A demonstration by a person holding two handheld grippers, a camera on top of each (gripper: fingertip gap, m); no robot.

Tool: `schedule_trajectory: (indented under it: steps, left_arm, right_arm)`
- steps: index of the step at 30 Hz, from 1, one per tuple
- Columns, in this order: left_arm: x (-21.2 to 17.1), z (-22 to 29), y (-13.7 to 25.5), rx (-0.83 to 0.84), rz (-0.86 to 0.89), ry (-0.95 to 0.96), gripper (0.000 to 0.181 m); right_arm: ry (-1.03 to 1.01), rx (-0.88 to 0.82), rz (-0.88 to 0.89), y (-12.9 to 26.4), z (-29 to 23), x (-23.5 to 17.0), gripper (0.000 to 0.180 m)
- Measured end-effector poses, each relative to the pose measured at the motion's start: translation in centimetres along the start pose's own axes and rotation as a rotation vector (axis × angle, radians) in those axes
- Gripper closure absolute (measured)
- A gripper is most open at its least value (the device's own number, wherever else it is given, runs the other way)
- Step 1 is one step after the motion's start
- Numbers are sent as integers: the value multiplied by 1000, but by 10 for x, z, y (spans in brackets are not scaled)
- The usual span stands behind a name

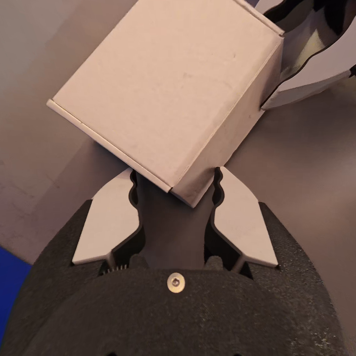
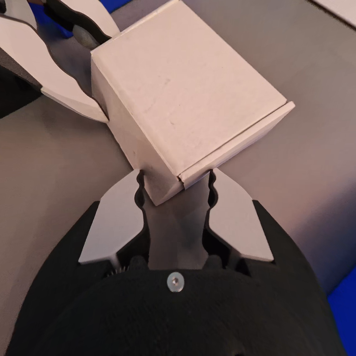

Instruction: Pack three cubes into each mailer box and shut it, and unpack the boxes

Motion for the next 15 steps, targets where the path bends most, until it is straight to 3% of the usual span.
schedule_trajectory:
  steps: [1, 10, 15]
  left_arm:
    - [-1, 3, 2, 21, -3, -29, 105]
    - [-15, 34, 31, 5, -137, -153, 107]
    - [-18, 29, 28, -61, -101, -90, 103]
  right_arm:
    - [24, -23, 3, 1, -5, -1, 115]
    - [111, 41, -85, 24, -53, -6, 118]
    - [54, 77, -60, 21, -46, -8, 118]
Point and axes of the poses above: each gripper's, where its closed fingertips meet, y back along the fingers, x out of its top, z = x × y across the jaws, the point moved 9 cm from there along y, back along the fingers, and after that the axes turned 13 degrees about z, right-handed, at the moved point
